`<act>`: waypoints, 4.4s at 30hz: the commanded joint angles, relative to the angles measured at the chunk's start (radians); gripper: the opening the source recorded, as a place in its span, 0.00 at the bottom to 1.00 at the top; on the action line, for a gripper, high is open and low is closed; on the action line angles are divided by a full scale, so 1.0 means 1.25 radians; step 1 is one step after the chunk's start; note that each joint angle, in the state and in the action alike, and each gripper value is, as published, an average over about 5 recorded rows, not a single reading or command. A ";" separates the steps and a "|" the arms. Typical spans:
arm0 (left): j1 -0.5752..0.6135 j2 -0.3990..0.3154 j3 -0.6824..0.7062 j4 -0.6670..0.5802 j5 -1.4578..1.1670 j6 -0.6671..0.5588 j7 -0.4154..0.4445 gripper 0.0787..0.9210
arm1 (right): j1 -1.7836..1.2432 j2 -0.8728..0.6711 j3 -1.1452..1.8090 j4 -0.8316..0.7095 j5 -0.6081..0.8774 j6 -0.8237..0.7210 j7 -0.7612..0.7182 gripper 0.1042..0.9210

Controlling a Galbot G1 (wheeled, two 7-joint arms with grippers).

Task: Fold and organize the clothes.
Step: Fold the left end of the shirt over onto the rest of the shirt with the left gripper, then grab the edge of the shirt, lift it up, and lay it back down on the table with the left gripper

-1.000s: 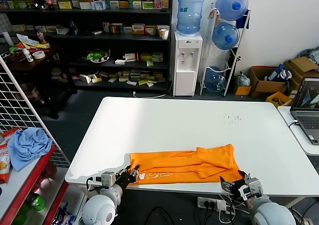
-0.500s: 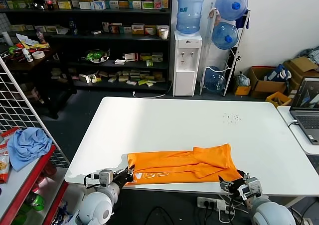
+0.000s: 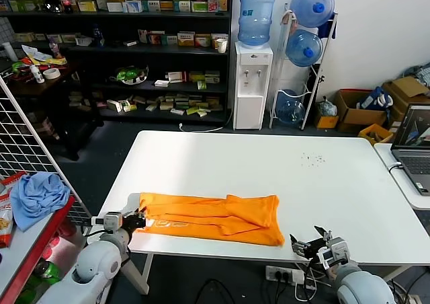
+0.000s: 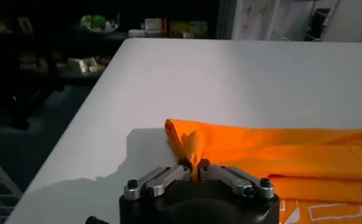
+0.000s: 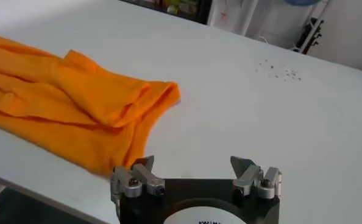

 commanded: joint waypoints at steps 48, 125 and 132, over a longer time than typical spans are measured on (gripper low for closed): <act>-0.087 -0.275 0.365 -0.055 0.078 -0.134 0.110 0.28 | 0.019 0.069 0.021 -0.054 -0.076 0.085 0.042 0.88; -0.061 -0.071 0.081 0.000 -0.124 0.020 0.123 0.06 | 0.009 0.055 0.005 -0.038 -0.077 0.081 0.024 0.88; -0.018 -0.001 0.002 -0.042 -0.118 0.039 0.092 0.06 | 0.024 0.057 -0.011 -0.042 -0.077 0.081 0.024 0.88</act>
